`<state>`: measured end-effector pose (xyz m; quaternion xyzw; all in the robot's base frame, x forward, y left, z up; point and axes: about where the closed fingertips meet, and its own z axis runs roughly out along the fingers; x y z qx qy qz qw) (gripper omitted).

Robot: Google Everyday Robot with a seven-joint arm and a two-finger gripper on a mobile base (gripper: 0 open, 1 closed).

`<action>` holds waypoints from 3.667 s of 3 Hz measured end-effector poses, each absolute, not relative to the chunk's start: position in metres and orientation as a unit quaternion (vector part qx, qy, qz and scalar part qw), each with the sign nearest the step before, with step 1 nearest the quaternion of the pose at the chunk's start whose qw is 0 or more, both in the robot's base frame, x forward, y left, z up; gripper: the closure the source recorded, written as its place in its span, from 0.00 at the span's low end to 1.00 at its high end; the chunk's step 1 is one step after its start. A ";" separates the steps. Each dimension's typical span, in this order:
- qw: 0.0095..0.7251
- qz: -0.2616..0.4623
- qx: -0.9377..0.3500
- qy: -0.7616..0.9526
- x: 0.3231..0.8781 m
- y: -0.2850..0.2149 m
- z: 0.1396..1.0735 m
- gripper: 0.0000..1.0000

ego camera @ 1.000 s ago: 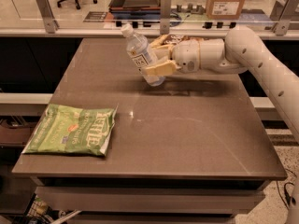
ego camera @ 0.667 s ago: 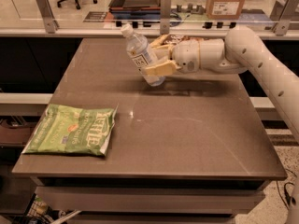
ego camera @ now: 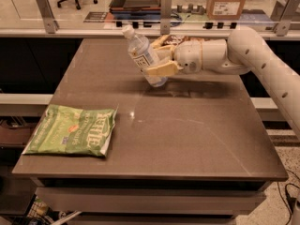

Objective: Place blue plastic bottle upright

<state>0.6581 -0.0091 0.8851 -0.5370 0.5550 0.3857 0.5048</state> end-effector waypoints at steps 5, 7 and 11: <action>0.566 0.391 -0.507 0.520 0.602 -0.021 0.998 1.00; 0.569 0.387 -0.497 0.529 0.631 -0.034 0.993 1.00; 0.568 0.408 -0.472 0.536 0.654 -0.042 0.940 1.00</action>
Offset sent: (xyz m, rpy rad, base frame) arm -0.0919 -0.0259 0.1068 0.1738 -0.0625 -0.0601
